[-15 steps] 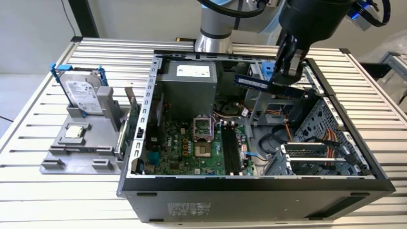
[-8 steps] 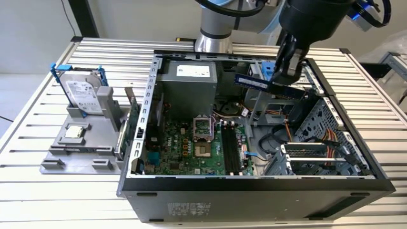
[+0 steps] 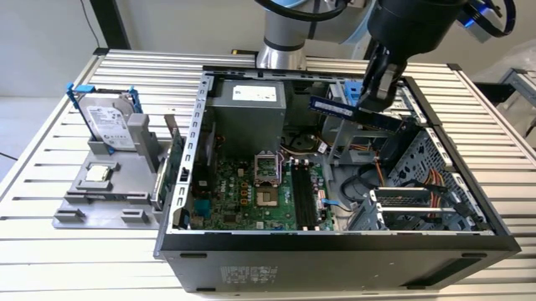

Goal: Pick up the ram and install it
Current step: 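Insert the ram into the slot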

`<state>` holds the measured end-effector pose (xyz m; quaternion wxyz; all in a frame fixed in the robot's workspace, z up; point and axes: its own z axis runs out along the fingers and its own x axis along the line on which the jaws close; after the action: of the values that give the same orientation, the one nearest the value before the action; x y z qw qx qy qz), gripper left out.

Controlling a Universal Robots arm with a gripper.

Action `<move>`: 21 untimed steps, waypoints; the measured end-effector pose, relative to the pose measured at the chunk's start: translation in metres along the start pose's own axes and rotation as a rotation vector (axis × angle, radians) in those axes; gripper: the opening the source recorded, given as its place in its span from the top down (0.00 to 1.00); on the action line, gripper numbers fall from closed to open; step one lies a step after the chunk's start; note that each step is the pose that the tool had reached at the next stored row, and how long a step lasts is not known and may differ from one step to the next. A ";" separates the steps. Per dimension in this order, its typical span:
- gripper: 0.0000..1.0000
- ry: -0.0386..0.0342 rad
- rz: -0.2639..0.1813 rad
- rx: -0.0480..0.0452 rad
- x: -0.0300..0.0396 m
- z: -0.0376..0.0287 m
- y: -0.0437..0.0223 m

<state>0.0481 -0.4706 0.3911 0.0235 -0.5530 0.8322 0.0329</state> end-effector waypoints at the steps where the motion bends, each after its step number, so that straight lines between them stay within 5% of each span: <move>1: 1.00 -0.0001 0.004 0.0003 0.0000 0.0000 0.0000; 21: 1.00 -0.0023 0.085 0.0065 0.0000 0.0000 0.0000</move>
<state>0.0481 -0.4706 0.3911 0.0248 -0.5168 0.8551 0.0318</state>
